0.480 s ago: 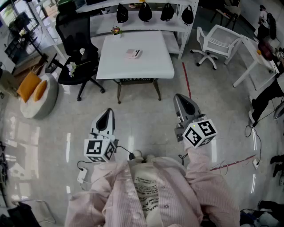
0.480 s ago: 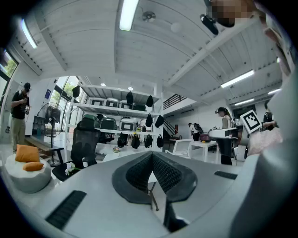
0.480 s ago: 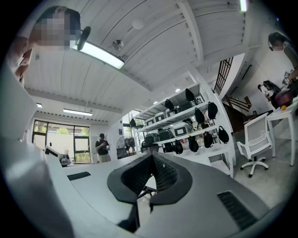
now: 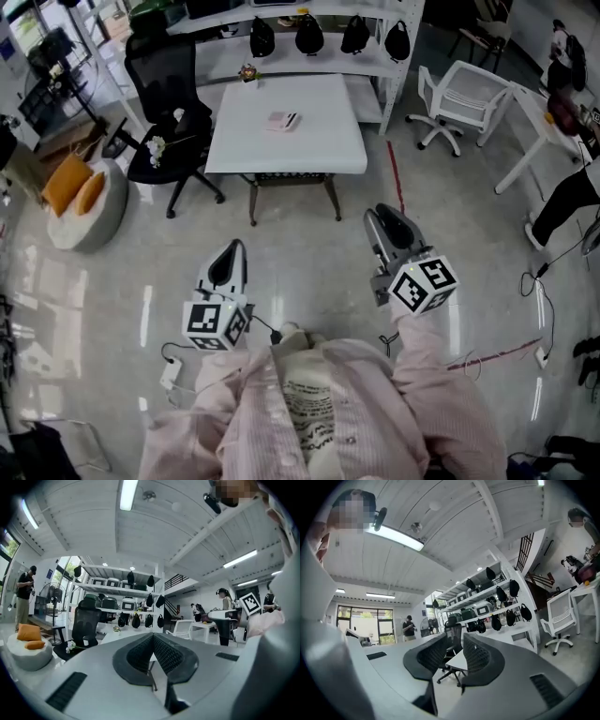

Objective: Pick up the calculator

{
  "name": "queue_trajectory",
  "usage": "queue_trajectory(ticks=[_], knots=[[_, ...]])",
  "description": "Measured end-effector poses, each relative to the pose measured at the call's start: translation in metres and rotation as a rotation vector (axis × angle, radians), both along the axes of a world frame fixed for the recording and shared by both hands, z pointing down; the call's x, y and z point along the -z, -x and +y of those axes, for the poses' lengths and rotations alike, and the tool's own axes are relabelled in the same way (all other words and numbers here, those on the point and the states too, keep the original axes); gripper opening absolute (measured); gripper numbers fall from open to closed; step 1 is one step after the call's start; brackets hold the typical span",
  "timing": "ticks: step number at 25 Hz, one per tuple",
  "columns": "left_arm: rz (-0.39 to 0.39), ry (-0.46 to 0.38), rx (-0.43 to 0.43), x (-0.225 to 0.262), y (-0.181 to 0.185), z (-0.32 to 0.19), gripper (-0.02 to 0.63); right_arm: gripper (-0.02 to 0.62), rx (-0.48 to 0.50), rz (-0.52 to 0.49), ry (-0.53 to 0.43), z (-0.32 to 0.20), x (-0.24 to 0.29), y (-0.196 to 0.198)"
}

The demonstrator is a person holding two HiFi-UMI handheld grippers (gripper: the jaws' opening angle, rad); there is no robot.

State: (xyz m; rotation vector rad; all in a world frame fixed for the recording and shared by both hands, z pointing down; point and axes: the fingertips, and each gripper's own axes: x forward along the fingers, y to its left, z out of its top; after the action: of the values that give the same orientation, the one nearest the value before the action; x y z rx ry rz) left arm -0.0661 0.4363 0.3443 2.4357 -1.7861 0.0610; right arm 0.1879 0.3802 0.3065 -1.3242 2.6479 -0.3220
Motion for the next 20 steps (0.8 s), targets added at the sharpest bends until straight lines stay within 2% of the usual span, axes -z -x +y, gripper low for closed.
queue_trajectory(ticks=[6,9,15,20], knots=[[0.009,0.012,0.012,-0.004,0.003,-0.005,0.000,0.182,0.011,-0.008,0.023,-0.007,-0.008,0.000],[0.016,0.019,0.010,-0.009,0.001,-0.011,0.000,0.213,0.018,-0.003,0.030,-0.012,-0.011,0.001],[0.022,0.039,0.004,-0.018,-0.001,-0.031,0.000,0.225,0.015,-0.003,0.062,-0.037,-0.022,-0.001],[0.032,0.050,0.023,-0.029,0.010,-0.064,0.000,0.225,0.042,-0.045,0.091,-0.070,-0.027,0.007]])
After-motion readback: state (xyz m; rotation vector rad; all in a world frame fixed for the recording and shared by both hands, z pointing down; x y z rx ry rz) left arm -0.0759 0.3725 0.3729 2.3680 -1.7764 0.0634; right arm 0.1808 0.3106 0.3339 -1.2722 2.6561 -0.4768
